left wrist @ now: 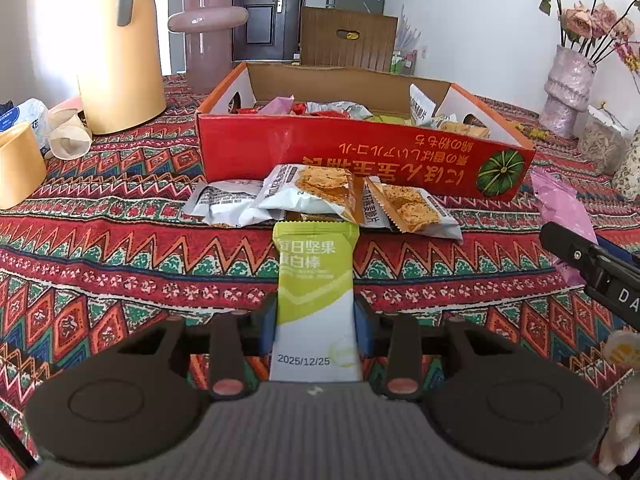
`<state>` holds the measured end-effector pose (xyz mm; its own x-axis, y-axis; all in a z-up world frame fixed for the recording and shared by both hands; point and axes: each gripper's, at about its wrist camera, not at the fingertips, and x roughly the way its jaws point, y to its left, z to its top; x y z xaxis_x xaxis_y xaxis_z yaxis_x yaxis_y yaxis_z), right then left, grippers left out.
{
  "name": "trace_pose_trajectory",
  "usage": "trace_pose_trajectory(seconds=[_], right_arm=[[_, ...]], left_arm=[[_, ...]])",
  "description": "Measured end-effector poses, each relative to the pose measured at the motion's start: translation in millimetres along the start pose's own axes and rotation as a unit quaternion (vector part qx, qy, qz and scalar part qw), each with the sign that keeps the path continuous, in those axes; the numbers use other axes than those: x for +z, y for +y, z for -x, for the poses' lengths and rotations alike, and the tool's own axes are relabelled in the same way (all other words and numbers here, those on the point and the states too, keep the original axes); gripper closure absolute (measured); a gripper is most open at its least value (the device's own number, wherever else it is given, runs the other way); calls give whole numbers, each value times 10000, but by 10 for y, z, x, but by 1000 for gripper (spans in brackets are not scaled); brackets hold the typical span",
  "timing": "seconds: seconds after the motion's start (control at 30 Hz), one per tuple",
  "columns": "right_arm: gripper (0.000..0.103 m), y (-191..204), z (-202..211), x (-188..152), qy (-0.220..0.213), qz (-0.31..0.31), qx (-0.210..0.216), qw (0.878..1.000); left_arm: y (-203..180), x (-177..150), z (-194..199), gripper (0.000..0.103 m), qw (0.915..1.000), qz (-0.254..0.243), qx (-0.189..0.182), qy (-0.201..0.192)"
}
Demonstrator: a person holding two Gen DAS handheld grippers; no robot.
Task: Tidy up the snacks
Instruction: 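Grasp the green-and-white bar pack with the left gripper while the right gripper holds the pink pack, then carry both packs over the cardboard box and open both grippers to drop them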
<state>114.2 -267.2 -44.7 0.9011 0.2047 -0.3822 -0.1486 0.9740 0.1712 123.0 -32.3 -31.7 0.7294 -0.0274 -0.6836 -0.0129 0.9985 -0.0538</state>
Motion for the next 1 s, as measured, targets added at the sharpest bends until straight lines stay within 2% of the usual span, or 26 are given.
trace_pose_trajectory(seconds=[0.2,0.47,0.83,1.0], right_arm=[[43,27,39,12,-12,27,-126,9999],[43,176,151,137,-202,149,-53,9997],[43,348,58,499,-497,299,-37,9983],[43,413,-84,701,-632,362,-45,9973]], left_arm=[[37,17,139,64,9997,-39,-100,-216],[123,187,365,65,9979,-25,-136,-632],[189,738,581,64,9912,-91,-87,-1319],[181,994,525,64,9891,-82,-18,-1473]])
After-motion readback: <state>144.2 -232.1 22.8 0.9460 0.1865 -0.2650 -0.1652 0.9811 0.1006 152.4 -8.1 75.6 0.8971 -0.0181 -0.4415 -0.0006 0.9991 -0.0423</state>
